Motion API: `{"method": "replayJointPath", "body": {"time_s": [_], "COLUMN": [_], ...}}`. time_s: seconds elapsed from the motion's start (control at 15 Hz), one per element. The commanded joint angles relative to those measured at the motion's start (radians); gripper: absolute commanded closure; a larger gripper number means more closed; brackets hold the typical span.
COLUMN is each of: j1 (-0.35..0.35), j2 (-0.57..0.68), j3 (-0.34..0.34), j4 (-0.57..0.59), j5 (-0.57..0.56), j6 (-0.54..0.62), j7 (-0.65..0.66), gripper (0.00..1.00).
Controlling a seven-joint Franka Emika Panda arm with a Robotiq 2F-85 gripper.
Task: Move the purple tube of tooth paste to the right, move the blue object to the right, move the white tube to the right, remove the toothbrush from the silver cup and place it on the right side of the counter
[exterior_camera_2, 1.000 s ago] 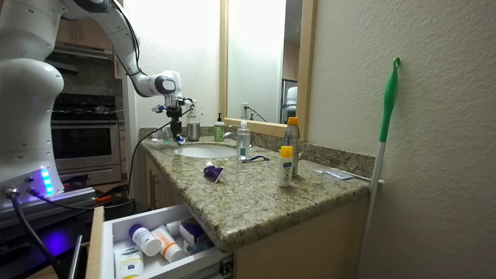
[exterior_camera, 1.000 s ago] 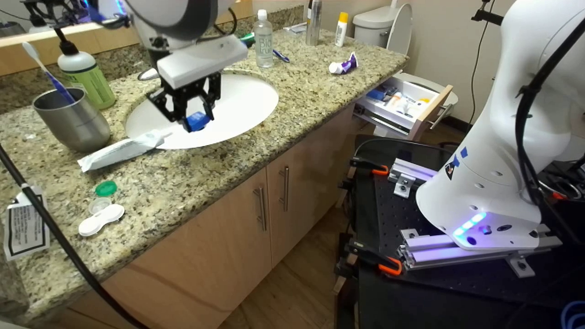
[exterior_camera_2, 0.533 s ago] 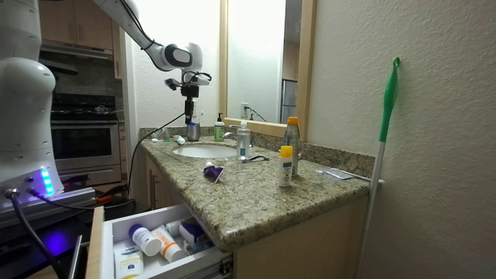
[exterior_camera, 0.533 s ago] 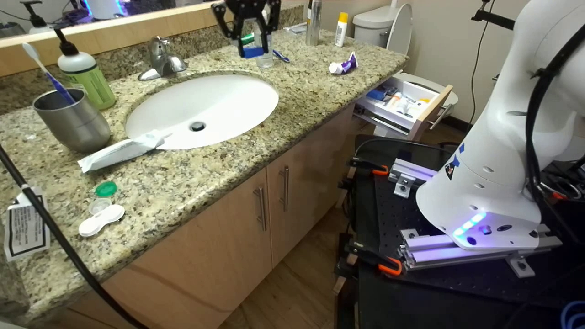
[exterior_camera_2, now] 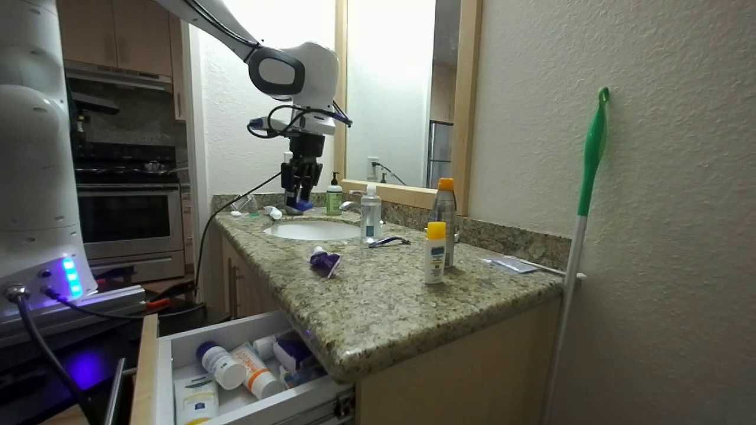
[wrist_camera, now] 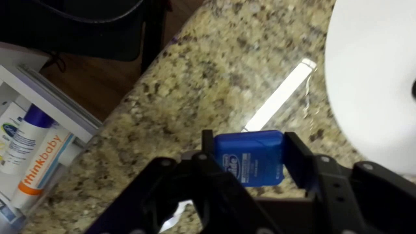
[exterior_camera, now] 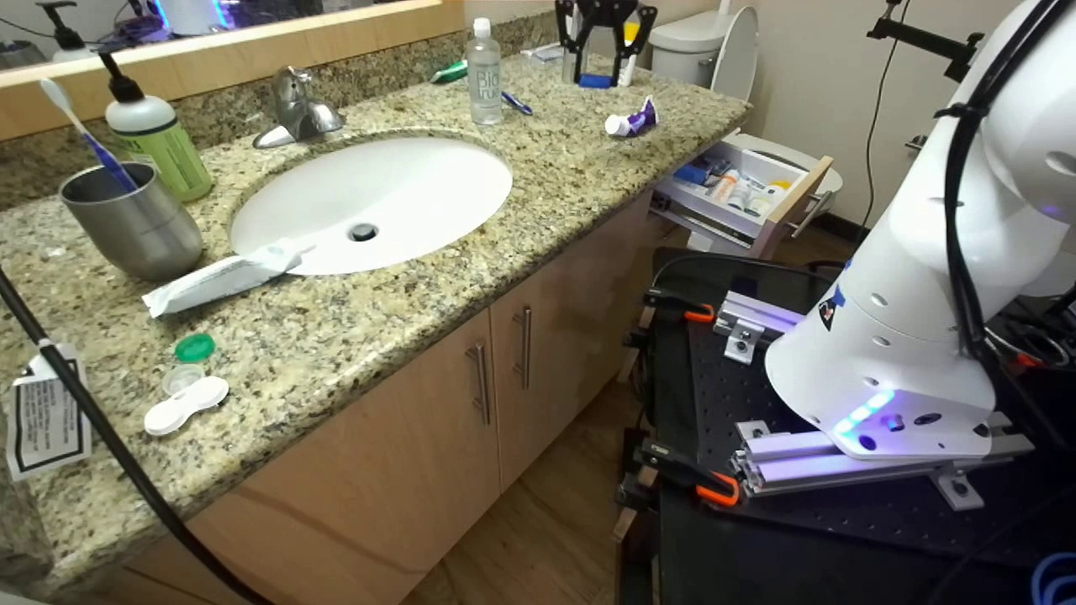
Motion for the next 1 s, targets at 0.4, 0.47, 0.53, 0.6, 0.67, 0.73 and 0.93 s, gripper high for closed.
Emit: {"method": "replayJointPath", "body": {"time_s": [0.4,0.47,0.53,0.6,0.67,0.73,0.93], "j1": [-0.104,-0.099,-0.097,-0.098,-0.102,-0.107,-0.12], "j2": [0.347,0.387,0.431,0.474,0.515,0.552,0.631], "j3": [-0.086,-0.088,-0.089,-0.087,-0.085,-0.081,-0.065], "j4": [0.236,0.274,0.323,0.356,0.398,0.433,0.497], "j5": [0.044,0.025,0.011,0.005,-0.001,0.0,0.026], "j6": [0.24,0.223,0.189,0.188,0.179,0.178,0.216], "j7": [0.088,0.11,0.126,0.139,0.15,0.16,0.197], "gripper": [0.7,0.7,0.7,0.7,0.7,0.7,0.7]}}
